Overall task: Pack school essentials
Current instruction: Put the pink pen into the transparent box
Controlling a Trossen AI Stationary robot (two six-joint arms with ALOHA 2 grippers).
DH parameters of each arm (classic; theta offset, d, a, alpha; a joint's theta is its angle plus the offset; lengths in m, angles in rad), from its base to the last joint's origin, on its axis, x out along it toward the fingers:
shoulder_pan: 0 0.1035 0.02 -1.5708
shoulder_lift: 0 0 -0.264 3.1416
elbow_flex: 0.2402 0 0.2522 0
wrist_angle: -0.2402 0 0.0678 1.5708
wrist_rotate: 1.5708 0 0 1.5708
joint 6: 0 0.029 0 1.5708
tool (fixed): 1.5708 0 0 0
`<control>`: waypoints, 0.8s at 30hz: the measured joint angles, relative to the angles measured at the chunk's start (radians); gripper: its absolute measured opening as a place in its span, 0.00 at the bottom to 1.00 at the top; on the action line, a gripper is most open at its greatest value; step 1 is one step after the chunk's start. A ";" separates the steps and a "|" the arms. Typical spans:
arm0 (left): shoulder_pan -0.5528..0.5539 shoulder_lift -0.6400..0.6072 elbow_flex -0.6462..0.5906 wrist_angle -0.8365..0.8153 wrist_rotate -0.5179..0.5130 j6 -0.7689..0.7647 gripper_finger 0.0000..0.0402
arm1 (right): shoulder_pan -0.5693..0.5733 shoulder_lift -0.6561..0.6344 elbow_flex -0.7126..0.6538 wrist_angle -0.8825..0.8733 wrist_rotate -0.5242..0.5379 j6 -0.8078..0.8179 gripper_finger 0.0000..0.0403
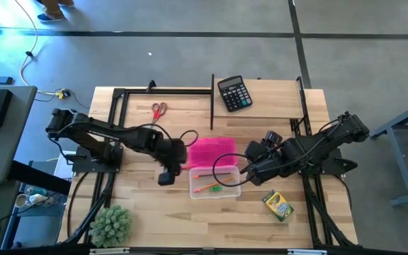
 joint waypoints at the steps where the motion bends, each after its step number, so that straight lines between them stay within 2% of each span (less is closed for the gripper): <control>1: -0.005 0.001 0.018 0.023 -0.001 0.002 0.10 | 0.000 0.000 0.000 -0.001 0.000 0.000 0.60; 8: -0.036 0.068 0.143 0.097 -0.065 0.028 0.10 | 0.000 0.000 0.000 -0.002 -0.001 -0.009 0.60; 15: -0.041 0.193 0.253 0.094 -0.065 0.061 0.10 | 0.000 -0.001 0.000 -0.002 -0.003 -0.010 0.60; 24: -0.041 0.353 0.277 0.081 -0.044 0.029 0.10 | 0.000 -0.001 0.000 -0.002 -0.011 -0.008 0.60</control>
